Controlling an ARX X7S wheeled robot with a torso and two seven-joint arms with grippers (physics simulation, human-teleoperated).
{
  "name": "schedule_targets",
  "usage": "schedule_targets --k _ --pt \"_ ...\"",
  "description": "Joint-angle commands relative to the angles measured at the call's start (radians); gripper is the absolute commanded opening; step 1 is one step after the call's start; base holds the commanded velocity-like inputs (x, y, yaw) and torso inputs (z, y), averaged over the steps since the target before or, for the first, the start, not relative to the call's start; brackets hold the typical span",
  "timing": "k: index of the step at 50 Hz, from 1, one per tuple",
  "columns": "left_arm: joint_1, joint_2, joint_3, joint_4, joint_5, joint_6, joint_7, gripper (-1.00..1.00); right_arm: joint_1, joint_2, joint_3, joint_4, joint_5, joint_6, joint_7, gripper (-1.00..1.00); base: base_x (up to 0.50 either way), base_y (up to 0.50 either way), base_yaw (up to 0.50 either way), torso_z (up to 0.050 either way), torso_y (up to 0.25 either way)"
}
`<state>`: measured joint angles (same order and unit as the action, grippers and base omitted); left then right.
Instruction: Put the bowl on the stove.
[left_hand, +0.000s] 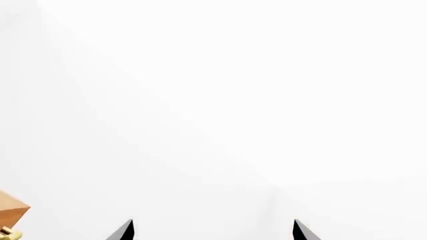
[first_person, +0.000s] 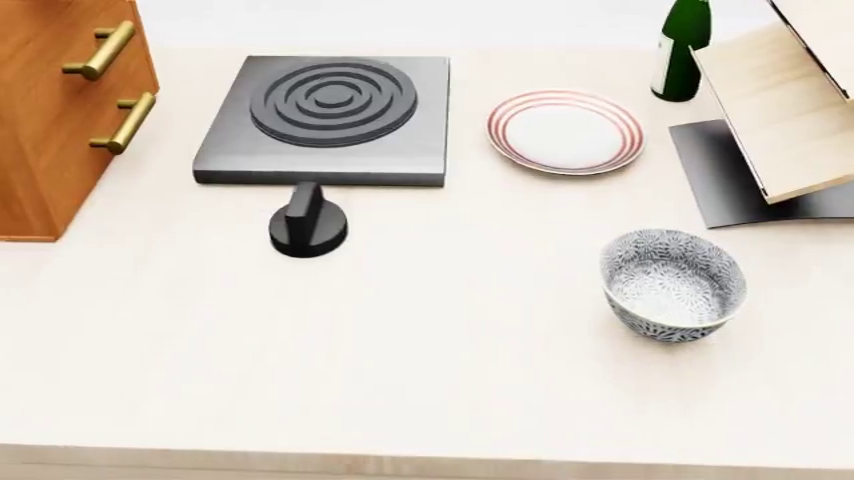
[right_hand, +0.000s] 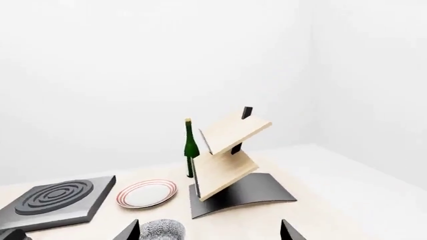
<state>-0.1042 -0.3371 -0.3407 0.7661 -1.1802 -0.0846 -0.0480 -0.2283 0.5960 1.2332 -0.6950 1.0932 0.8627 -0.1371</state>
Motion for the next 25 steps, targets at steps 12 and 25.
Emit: schedule_targets --k 12,25 --pt "-0.006 0.017 -0.046 0.009 -0.002 0.011 0.005 1.0 -0.048 -0.04 0.021 -0.019 -0.069 -0.024 -0.09 1.0 0.0 0.5 0.0 0.0 0.0" --pt "0.011 0.01 -0.039 0.017 -0.011 0.016 0.031 1.0 -0.043 -0.046 0.011 -0.02 -0.063 -0.027 -0.089 1.0 0.0 0.5 0.0 0.0 0.0"
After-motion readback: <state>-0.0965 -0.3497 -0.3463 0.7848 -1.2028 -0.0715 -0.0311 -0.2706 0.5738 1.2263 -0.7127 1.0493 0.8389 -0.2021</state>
